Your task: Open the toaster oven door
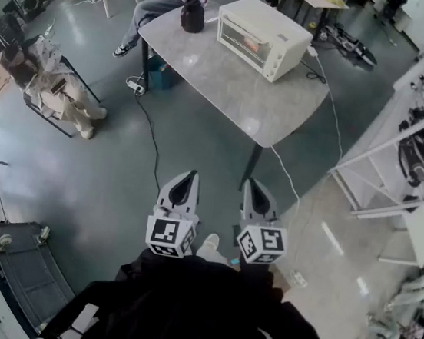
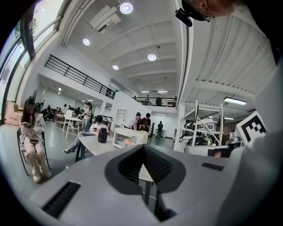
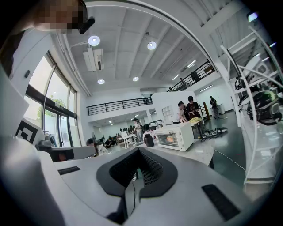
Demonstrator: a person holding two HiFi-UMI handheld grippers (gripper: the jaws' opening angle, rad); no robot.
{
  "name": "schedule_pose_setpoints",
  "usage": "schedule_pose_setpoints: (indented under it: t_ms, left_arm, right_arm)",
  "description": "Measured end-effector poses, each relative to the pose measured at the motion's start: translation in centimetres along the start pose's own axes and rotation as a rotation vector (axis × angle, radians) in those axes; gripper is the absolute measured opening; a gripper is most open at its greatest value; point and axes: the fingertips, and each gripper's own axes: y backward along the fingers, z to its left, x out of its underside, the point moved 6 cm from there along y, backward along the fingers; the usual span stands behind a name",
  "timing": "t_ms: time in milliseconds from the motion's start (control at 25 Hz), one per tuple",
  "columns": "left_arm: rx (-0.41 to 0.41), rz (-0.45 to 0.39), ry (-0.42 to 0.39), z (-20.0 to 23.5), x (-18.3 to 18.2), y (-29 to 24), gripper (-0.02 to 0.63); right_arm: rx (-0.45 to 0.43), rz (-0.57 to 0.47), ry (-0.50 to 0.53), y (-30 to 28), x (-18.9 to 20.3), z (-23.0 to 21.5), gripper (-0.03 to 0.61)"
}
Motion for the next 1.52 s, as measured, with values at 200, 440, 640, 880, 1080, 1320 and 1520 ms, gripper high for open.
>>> schedule_pose_setpoints:
  t_ms: [200, 440, 640, 880, 1080, 1320, 1520]
  left_arm:
    - [-0.002, -0.003, 0.015, -0.8, 0.0, -0.4, 0.003]
    - [0.000, -0.003, 0.009, -1.7, -0.1, -0.8, 0.003]
    - [-0.017, -0.016, -0.006, -2.4, 0.0, -1.0, 0.003]
    - [-0.037, -0.020, -0.010, -2.8, 0.5, -1.3, 0.003]
    - [-0.030, -0.031, -0.017, -2.7, 0.3, -2.9, 0.003]
    - [-0.019, -0.043, -0.055, -1.3, 0.2, -5.8, 0.003]
    - [-0.018, -0.039, -0.010, 0.9, 0.0, -8.9, 0.003]
  right_arm:
    - [-0.027, -0.016, 0.029, 0.2, -1.3, -0.3, 0.003]
    - [-0.041, -0.051, 0.006, 0.3, -1.9, -1.2, 0.003]
    - [-0.071, -0.063, 0.016, 0.0, -2.0, -2.0, 0.003]
    - [-0.094, -0.048, 0.017, -0.3, -1.6, -2.3, 0.003]
    - [-0.103, -0.036, 0.029, -1.5, -2.0, -2.8, 0.003]
    - [-0.085, -0.042, 0.040, -4.0, -2.2, -3.7, 0.003]
    - [-0.097, -0.029, 0.072, -7.5, -2.2, -3.9, 0.003]
